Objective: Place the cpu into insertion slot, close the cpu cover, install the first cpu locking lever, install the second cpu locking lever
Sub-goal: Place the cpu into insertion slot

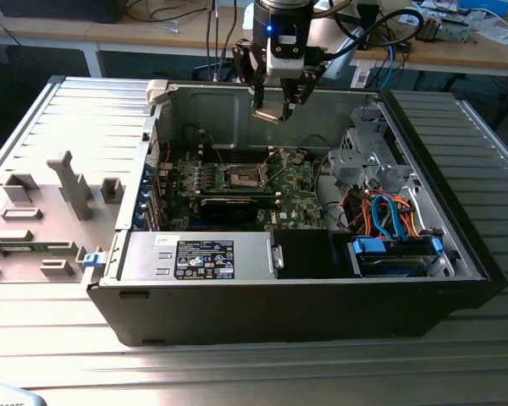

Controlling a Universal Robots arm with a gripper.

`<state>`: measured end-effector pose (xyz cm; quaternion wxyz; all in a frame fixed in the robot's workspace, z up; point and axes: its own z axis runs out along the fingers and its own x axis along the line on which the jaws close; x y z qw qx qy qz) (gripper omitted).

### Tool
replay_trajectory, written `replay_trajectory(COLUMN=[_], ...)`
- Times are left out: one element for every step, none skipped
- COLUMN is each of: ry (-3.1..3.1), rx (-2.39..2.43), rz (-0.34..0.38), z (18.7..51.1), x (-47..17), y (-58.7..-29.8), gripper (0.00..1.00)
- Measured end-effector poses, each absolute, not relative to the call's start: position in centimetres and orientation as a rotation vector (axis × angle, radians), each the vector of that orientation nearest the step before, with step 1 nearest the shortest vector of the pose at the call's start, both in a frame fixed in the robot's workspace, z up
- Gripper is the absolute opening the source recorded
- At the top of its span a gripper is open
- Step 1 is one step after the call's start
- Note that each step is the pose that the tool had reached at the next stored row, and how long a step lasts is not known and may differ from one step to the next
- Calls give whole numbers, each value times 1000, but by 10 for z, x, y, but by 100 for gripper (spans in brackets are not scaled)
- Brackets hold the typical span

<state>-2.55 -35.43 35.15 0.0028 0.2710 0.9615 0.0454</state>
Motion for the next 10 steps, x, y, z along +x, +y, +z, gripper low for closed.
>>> replay_trajectory(ry=[3015,3015,3015,3014,3014,3014,3013,3013,3013,3013], rx=[851,851,852,853,854,854,856,857,857,858], rz=[142,142,142,142,142,142,142,142,142,142], z=[352,352,352,352,352,351,351,351,352,351], x=[-26,-26,-26,-26,-26,-26,-26,-26,-26,-26], y=[-354,-354,-354,-354,-354,-354,-354,-354,-354,-354], gripper=[55,55,55,55,55,55,55,55,55,55])
